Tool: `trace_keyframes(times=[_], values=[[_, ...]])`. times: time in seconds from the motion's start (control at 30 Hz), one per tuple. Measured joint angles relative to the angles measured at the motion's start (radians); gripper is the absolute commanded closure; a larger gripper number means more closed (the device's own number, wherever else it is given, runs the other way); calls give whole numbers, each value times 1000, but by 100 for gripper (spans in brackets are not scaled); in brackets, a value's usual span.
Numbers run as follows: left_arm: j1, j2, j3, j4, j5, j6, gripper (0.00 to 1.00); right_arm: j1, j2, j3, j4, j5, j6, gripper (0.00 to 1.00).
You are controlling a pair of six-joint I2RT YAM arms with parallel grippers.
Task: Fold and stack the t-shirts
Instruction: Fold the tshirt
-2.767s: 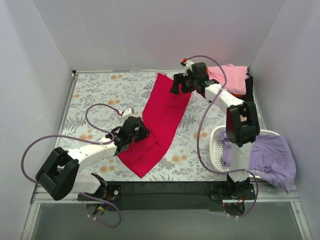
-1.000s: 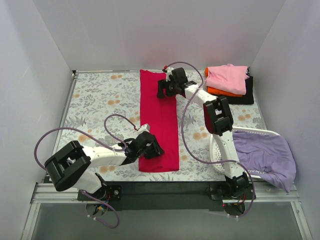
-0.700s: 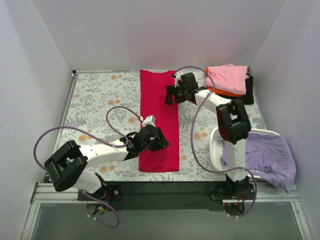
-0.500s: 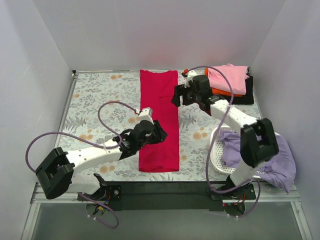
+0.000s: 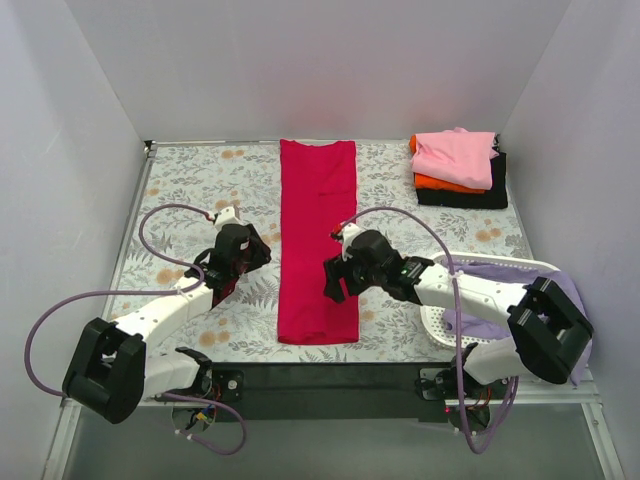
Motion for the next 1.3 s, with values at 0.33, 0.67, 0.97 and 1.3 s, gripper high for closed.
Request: trace_keyframes(times=[0.33, 0.67, 0.97, 1.3], values=[[3, 8, -5, -4, 30, 11, 63, 178, 3, -28, -29, 47, 93, 41], [10, 18, -5, -2, 31, 17, 63, 263, 56, -16, -92, 110, 139, 49], [10, 26, -5, -2, 33, 18, 63, 284, 99, 0, -102, 106, 146, 55], [15, 26, -5, -2, 33, 18, 63, 295, 135, 18, -101, 82, 146, 62]])
